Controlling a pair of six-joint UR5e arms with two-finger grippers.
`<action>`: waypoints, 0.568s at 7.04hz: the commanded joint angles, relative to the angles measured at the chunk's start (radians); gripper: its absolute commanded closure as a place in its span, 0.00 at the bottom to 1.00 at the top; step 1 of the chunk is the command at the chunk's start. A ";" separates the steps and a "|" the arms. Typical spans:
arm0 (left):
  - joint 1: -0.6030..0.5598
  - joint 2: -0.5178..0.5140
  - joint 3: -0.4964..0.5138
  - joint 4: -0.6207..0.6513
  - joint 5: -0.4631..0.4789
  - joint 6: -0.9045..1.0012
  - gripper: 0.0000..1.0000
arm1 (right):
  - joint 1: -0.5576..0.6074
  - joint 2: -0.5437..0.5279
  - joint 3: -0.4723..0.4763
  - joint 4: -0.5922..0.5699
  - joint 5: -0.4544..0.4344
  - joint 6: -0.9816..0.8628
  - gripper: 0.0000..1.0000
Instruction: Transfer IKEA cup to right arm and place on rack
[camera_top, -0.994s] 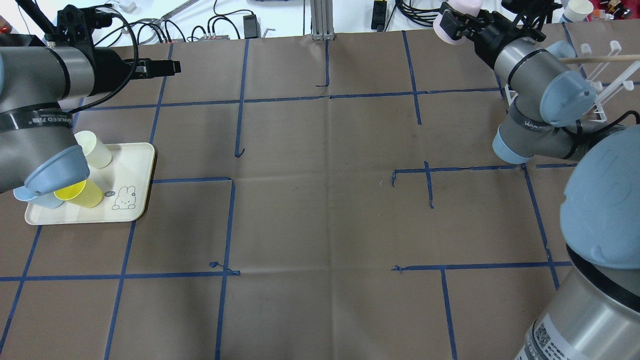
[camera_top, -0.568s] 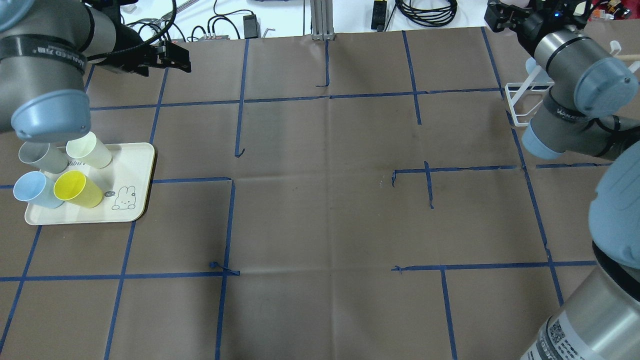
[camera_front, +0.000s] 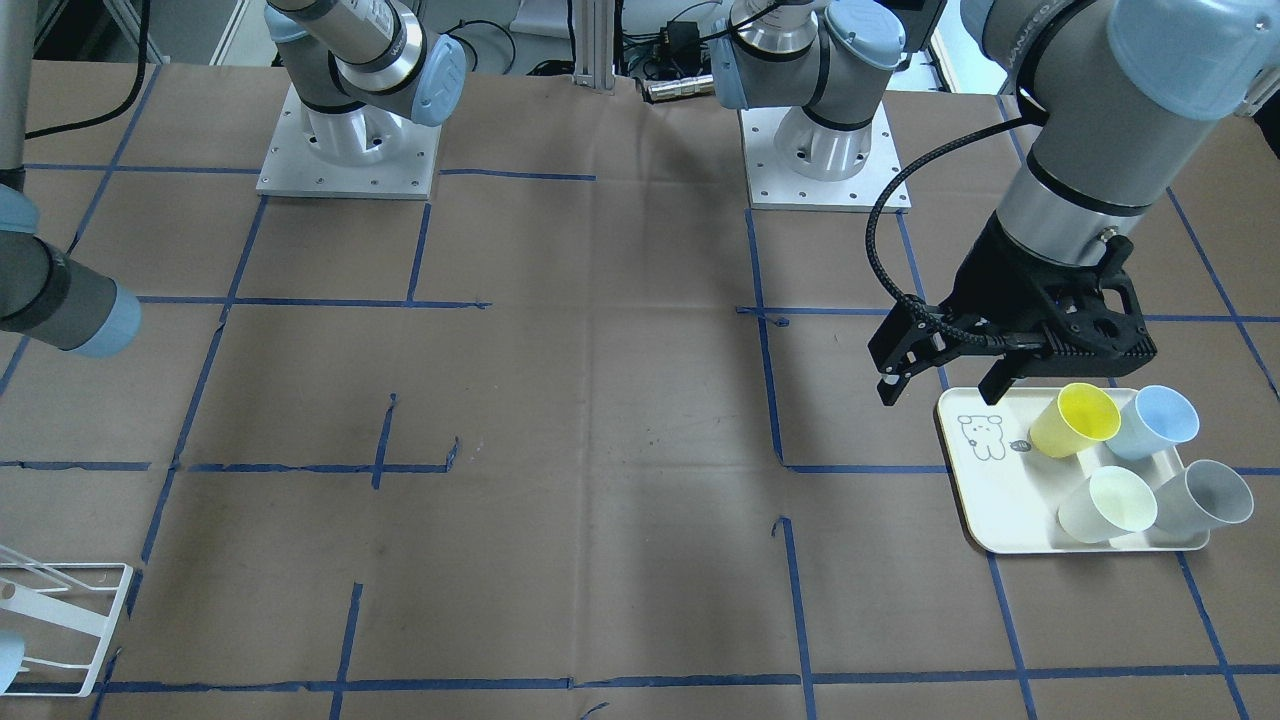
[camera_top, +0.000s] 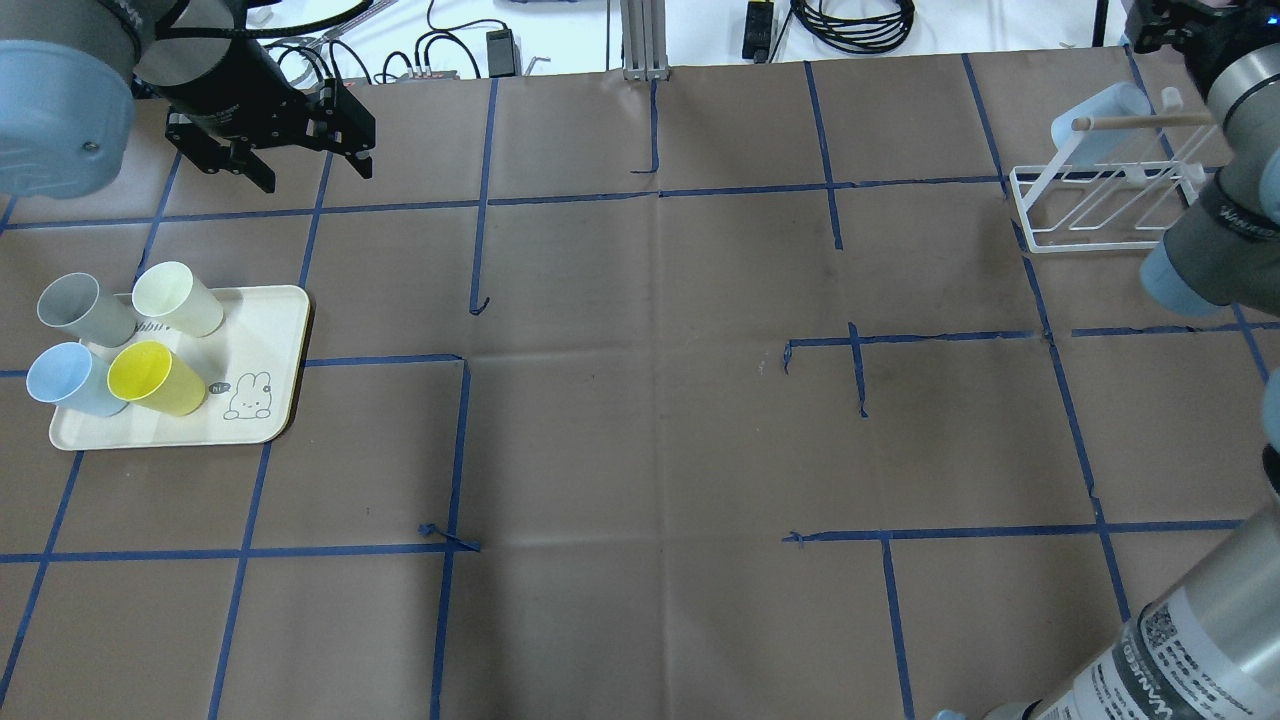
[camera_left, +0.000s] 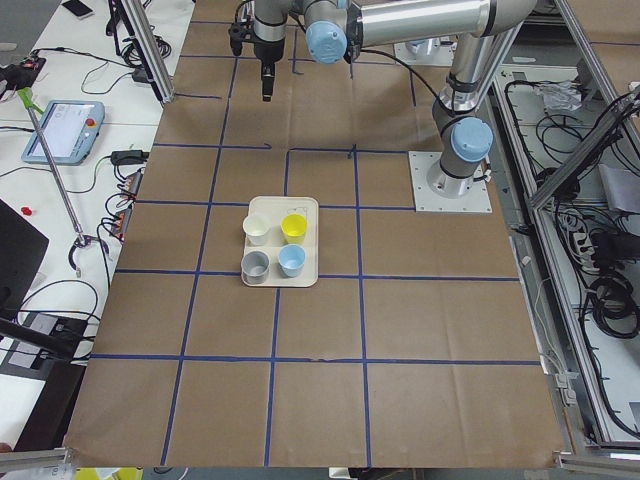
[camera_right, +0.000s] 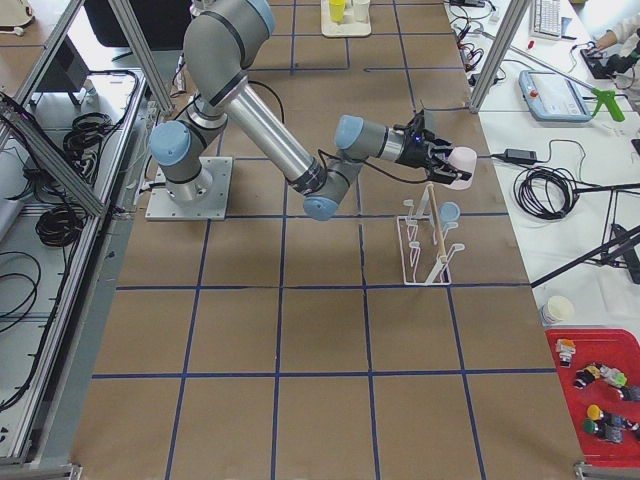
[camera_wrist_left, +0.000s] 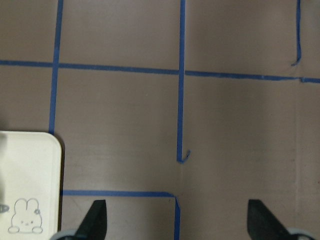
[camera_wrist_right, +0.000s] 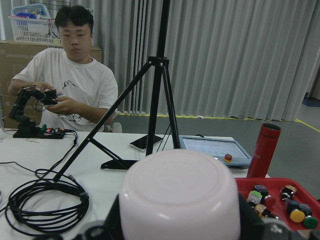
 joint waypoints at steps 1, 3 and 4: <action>-0.026 0.013 0.046 -0.165 0.013 -0.080 0.01 | -0.098 0.045 -0.074 0.002 0.059 -0.006 0.53; -0.043 0.034 0.039 -0.212 0.012 -0.085 0.01 | -0.147 0.107 -0.118 0.004 0.141 -0.006 0.54; -0.043 0.040 0.030 -0.216 0.013 -0.076 0.01 | -0.149 0.147 -0.144 0.004 0.178 -0.004 0.54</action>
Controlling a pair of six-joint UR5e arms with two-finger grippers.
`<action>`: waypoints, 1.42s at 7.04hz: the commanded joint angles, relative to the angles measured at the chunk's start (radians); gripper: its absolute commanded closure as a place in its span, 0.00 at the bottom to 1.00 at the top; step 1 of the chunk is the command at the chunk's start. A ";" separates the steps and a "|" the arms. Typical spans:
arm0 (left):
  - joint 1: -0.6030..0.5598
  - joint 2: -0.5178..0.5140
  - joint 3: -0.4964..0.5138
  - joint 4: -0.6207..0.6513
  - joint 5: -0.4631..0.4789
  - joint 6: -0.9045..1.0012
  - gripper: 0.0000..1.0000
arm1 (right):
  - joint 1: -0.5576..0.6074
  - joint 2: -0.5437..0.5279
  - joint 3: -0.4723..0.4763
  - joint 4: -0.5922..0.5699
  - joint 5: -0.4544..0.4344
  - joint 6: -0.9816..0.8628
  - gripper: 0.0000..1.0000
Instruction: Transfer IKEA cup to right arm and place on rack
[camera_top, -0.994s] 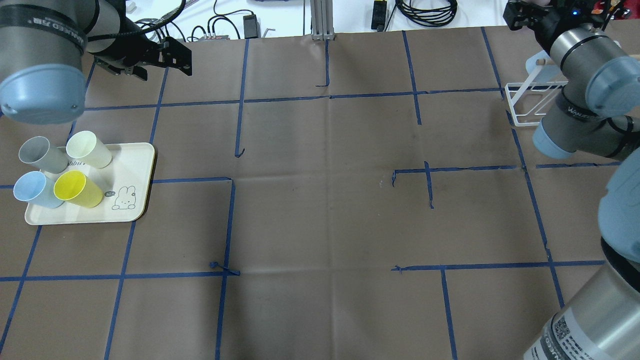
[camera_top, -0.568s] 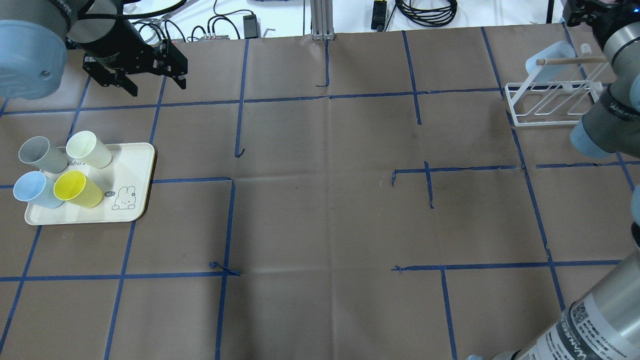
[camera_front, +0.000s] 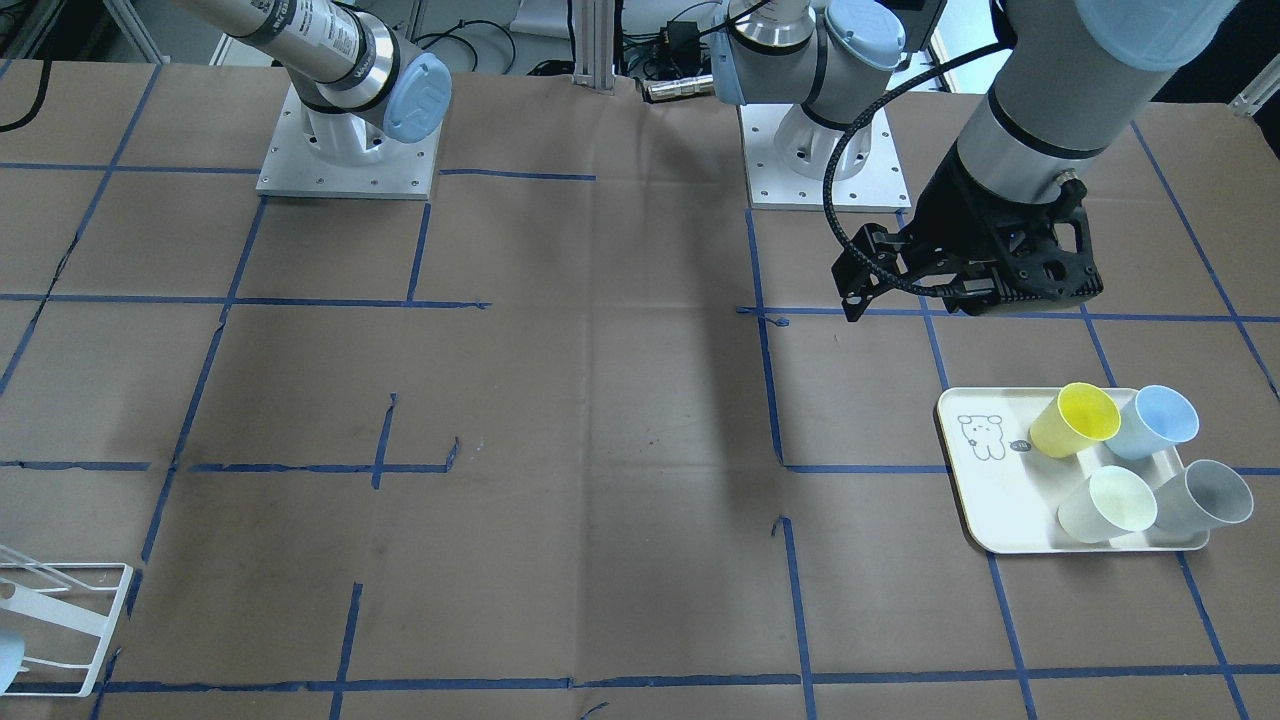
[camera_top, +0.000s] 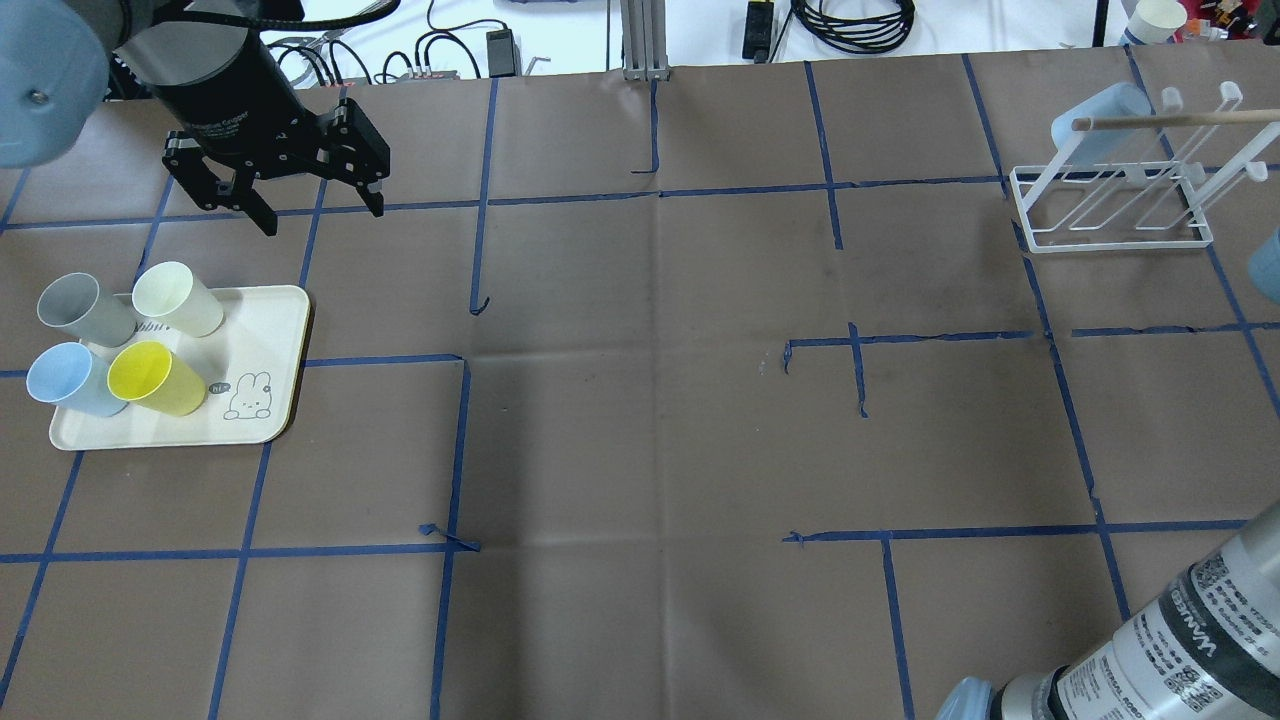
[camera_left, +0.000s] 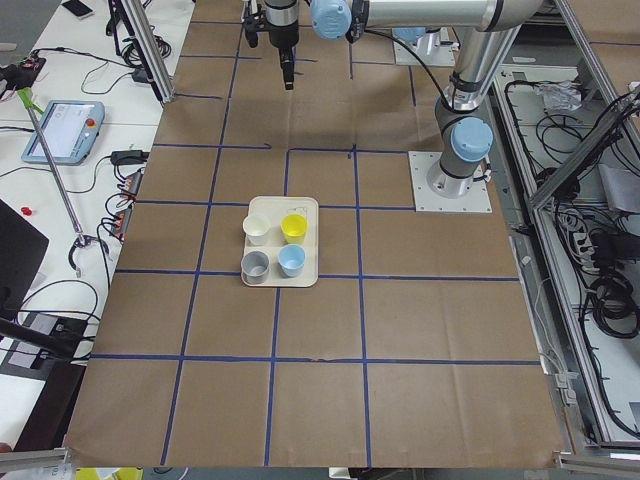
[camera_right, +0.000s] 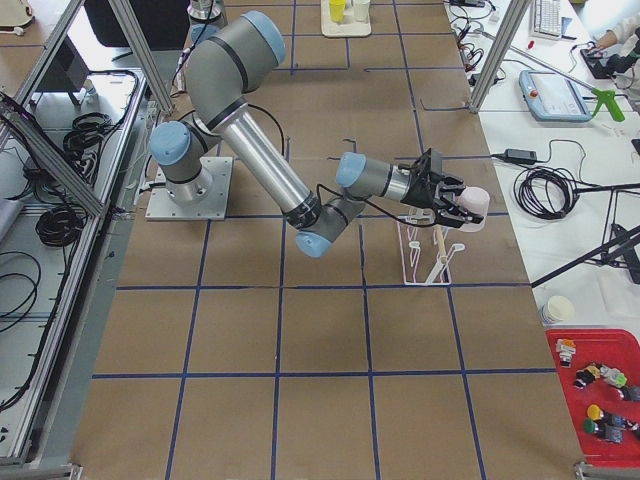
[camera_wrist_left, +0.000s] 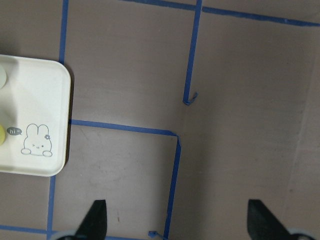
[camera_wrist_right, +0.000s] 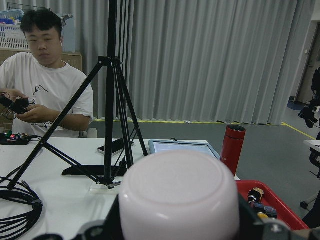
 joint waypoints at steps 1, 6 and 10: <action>-0.002 0.010 -0.018 -0.013 -0.001 0.007 0.01 | -0.008 0.096 -0.073 0.026 0.072 0.004 0.55; 0.005 0.051 -0.066 0.028 0.002 0.041 0.01 | -0.010 0.138 -0.095 0.071 0.118 0.003 0.56; 0.004 0.049 -0.061 0.025 0.002 0.039 0.01 | -0.024 0.145 -0.076 0.071 0.118 0.000 0.55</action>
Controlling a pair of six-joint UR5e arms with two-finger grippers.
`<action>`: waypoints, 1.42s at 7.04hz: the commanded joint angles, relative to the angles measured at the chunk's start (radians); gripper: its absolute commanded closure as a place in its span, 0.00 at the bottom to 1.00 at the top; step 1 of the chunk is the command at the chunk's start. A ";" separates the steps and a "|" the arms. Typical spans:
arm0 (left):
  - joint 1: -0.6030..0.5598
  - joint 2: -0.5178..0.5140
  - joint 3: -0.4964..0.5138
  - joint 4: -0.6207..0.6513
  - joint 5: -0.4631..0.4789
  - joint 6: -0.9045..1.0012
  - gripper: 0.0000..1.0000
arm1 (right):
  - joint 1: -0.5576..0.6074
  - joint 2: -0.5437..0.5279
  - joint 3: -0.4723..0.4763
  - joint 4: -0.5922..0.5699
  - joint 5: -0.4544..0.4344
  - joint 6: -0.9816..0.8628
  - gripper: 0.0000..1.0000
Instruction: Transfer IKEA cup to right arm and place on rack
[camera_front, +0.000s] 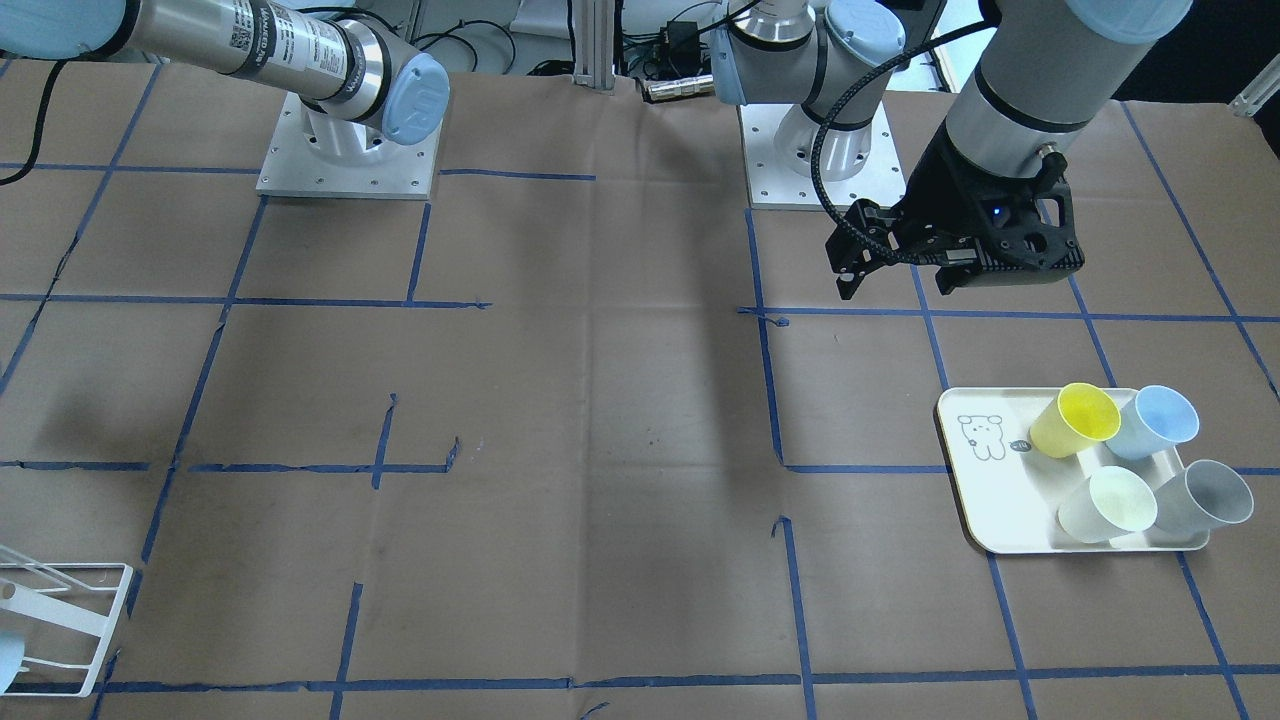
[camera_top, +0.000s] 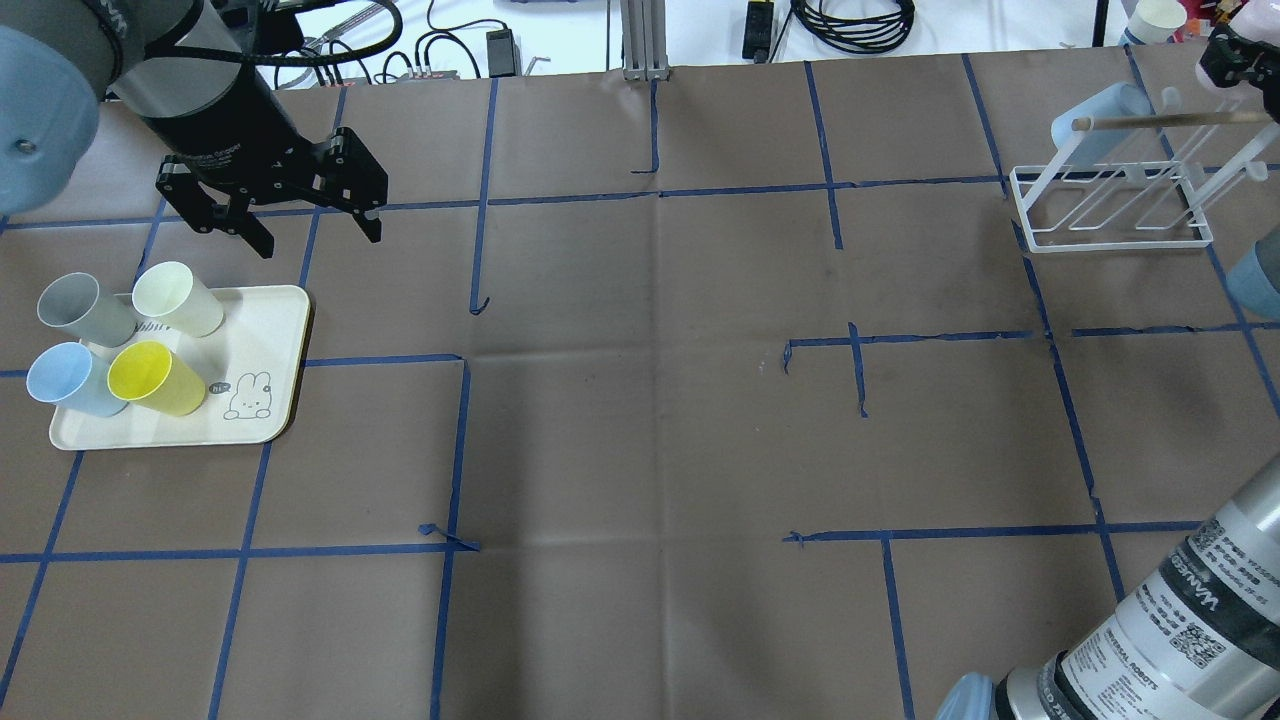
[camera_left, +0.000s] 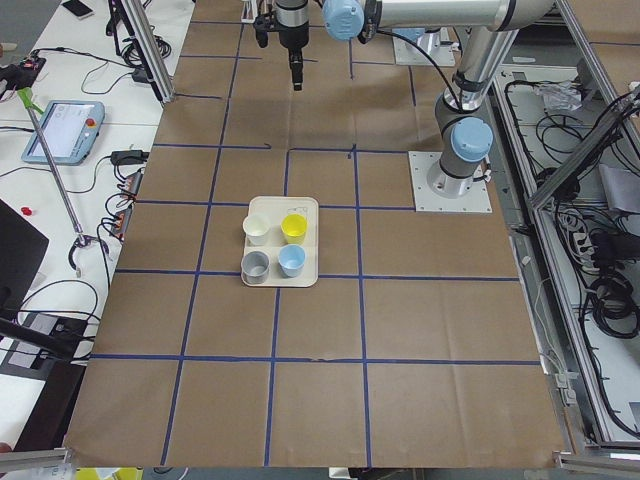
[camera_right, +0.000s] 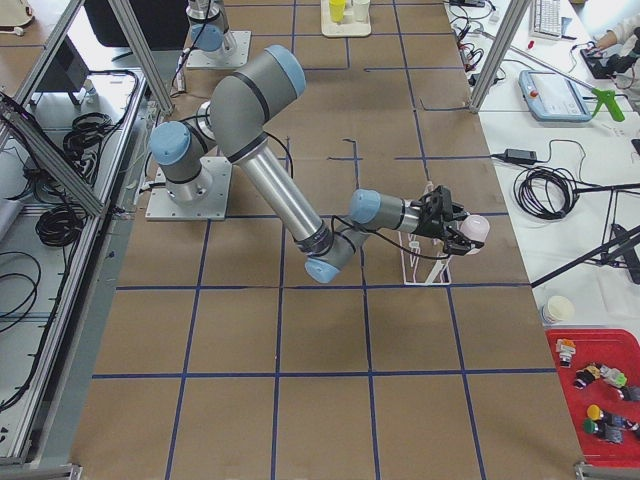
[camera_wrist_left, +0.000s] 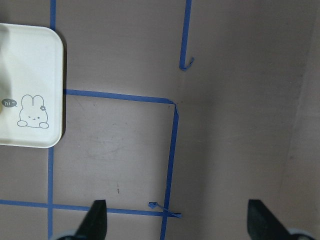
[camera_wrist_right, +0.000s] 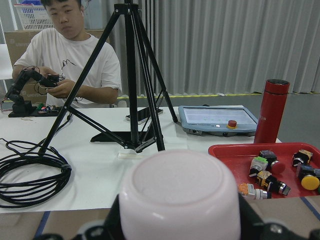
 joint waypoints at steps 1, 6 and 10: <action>0.000 -0.001 0.001 0.001 -0.002 0.000 0.01 | -0.016 0.006 0.014 0.001 0.002 0.000 0.55; 0.000 -0.002 0.001 0.004 -0.002 0.000 0.01 | -0.019 0.004 0.016 0.001 -0.008 0.024 0.00; 0.000 -0.002 0.001 0.004 -0.002 0.000 0.01 | -0.013 -0.067 0.007 0.035 -0.011 0.027 0.00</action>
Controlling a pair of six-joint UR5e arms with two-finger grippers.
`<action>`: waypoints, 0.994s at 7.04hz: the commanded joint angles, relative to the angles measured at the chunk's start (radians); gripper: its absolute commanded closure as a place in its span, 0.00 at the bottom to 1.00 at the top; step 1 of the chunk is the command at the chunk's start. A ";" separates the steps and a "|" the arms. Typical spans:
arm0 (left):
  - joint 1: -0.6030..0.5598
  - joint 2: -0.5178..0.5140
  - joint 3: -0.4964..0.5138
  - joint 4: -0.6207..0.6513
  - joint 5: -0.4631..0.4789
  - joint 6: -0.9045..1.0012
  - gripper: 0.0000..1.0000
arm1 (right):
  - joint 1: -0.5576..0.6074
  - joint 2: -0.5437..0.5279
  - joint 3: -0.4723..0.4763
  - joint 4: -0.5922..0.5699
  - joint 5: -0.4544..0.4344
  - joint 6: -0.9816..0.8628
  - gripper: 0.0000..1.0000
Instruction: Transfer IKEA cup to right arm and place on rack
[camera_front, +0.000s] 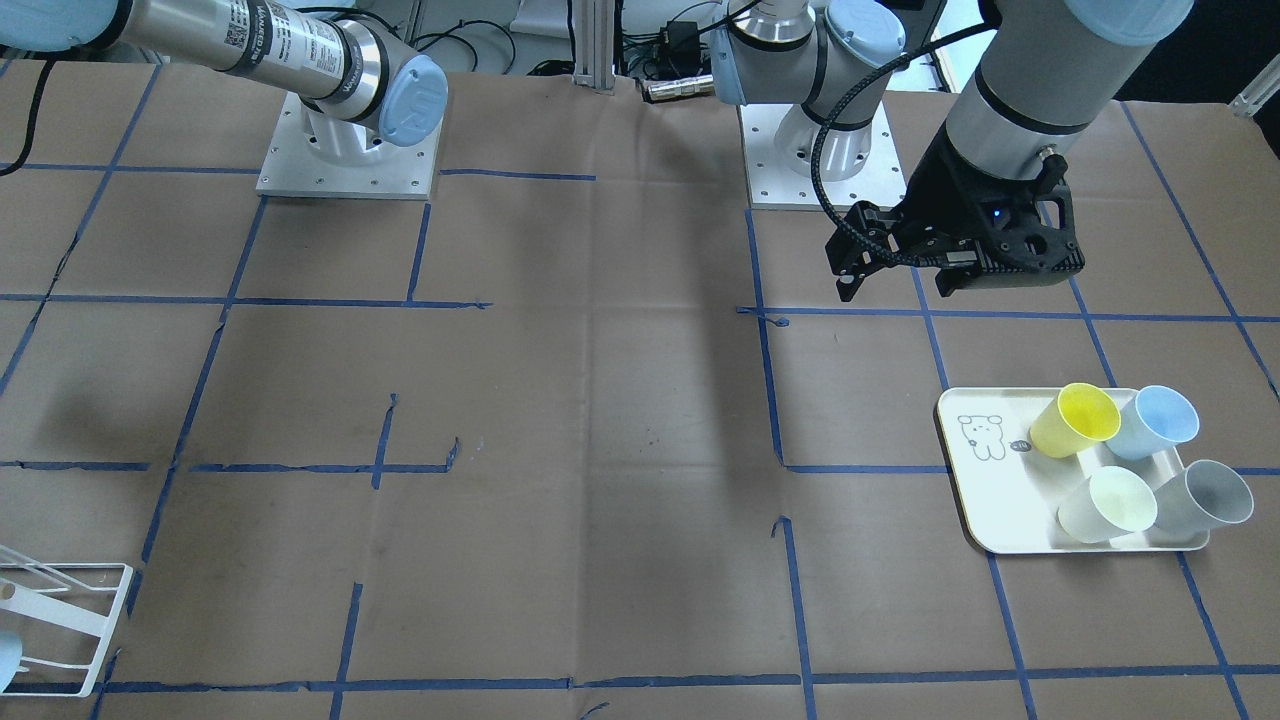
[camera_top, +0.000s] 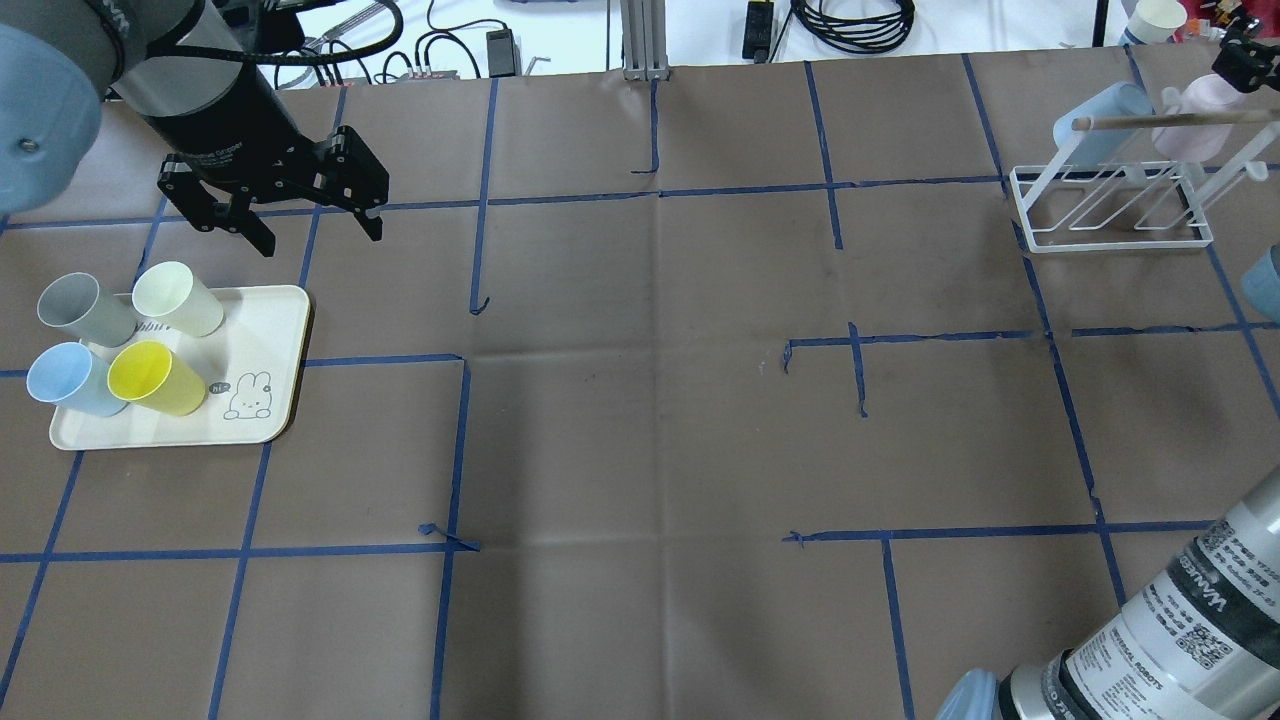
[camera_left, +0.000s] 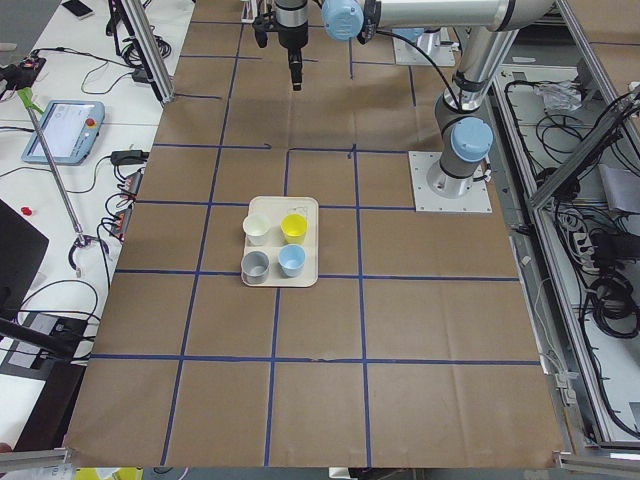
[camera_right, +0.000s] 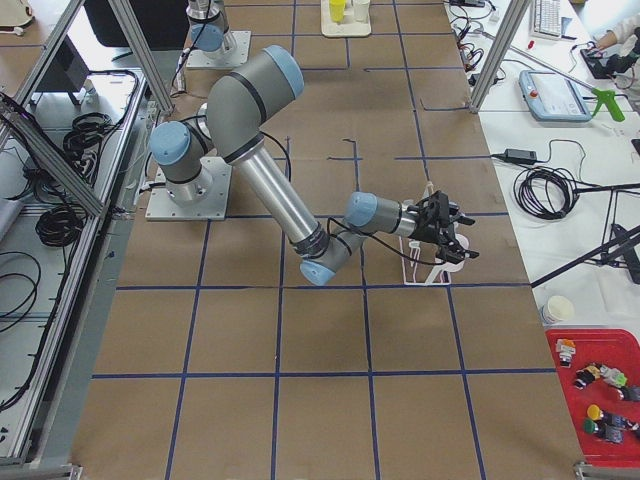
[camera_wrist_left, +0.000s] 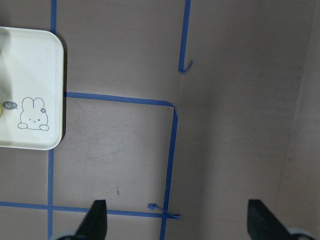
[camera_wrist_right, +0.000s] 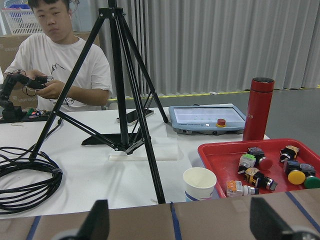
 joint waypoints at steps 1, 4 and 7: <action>0.000 0.000 0.000 0.000 0.000 0.000 0.01 | 0.008 -0.092 -0.003 0.174 -0.003 -0.012 0.00; 0.000 0.000 0.000 0.000 0.000 0.000 0.01 | 0.032 -0.259 -0.001 0.578 -0.005 -0.021 0.00; -0.003 0.002 -0.003 0.000 0.002 0.000 0.01 | 0.089 -0.406 -0.003 1.009 -0.015 -0.036 0.00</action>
